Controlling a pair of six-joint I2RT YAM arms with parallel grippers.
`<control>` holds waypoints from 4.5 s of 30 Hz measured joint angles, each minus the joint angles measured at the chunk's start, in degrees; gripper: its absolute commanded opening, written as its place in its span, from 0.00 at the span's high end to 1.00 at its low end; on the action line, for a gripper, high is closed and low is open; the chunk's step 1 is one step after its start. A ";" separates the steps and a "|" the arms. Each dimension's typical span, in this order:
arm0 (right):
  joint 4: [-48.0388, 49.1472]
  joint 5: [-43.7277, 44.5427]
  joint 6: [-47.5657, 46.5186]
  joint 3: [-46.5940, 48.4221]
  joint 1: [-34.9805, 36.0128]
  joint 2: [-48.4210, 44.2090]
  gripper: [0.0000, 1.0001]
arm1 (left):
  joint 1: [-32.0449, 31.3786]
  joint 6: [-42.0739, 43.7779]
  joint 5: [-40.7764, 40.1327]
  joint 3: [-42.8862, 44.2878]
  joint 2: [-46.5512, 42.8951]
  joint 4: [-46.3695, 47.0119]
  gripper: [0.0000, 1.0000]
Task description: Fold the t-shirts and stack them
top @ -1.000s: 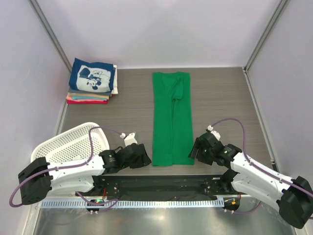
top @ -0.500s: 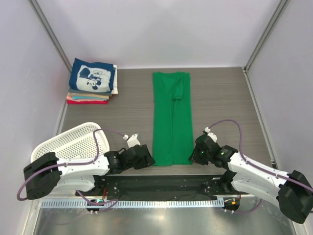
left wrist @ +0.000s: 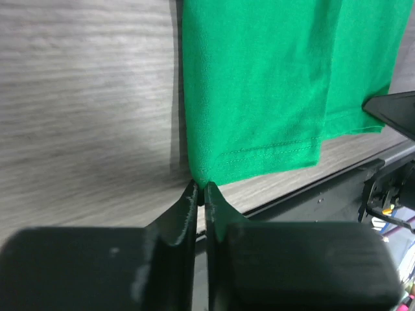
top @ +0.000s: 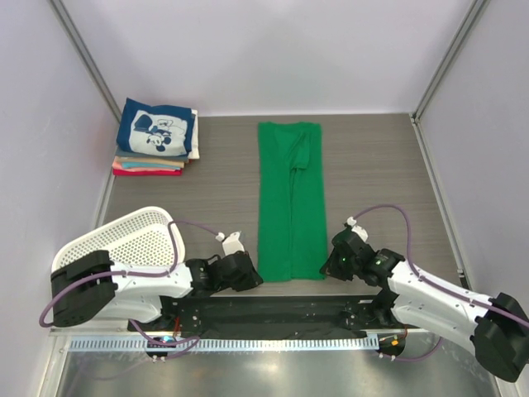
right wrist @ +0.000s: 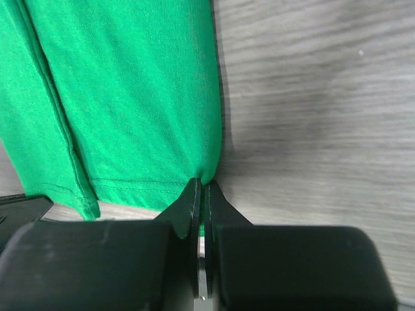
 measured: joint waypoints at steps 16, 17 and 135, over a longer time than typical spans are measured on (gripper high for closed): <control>-14.82 6.21 -3.98 22.08 0.04 -0.26 0.99 | 1.03 6.99 -5.62 23.32 -4.35 -19.17 1.00; -14.93 7.04 -4.81 23.96 -0.13 1.79 0.99 | 2.71 8.26 -5.46 24.59 -4.35 -19.76 1.00; 14.03 -24.98 -28.94 31.47 -35.65 48.52 0.99 | 34.91 25.62 23.98 37.16 36.04 -4.81 1.00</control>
